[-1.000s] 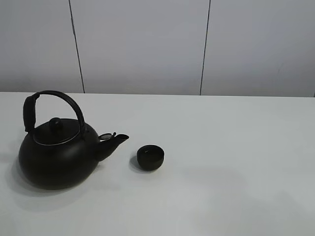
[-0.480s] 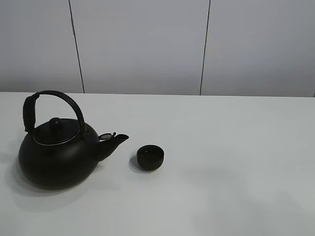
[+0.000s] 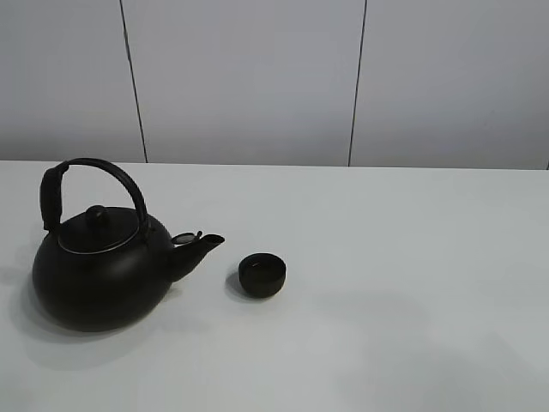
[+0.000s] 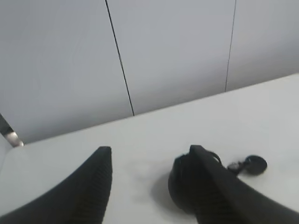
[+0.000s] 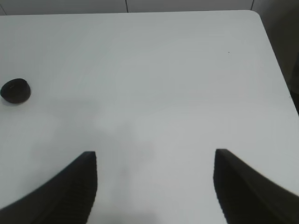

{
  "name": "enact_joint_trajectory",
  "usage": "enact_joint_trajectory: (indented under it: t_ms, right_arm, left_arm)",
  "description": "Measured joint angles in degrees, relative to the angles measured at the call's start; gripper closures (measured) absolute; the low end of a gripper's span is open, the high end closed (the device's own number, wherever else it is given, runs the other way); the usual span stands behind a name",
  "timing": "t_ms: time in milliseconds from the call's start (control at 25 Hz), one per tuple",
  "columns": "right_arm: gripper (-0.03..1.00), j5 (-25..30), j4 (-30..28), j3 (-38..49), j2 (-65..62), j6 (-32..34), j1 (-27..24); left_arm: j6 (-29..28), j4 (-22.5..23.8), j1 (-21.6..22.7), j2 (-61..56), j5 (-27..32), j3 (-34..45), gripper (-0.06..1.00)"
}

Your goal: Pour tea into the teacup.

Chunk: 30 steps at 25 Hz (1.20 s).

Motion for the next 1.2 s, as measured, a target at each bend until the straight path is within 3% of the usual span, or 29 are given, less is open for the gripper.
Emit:
enact_joint_trajectory:
  t_ms: [240, 480, 800, 1200]
  right_arm:
    - [0.48, 0.00, 0.00, 0.00, 0.00, 0.00, 0.00]
    - [0.48, 0.00, 0.00, 0.00, 0.00, 0.00, 0.00]
    - [0.48, 0.00, 0.00, 0.00, 0.00, 0.00, 0.00]
    - [0.48, -0.07, 0.00, 0.00, 0.00, 0.00, 0.00]
  left_arm:
    - [0.00, -7.76, 0.00, -6.66, 6.60, 2.68, 0.58]
    - [-1.77, -8.13, 0.00, -17.67, 8.60, 16.04, 0.58]
    - [-2.40, -8.18, 0.00, -30.77, 6.33, 32.72, 0.58]
    - [-1.94, -8.36, 0.00, -31.13, 3.30, 38.00, 0.58]
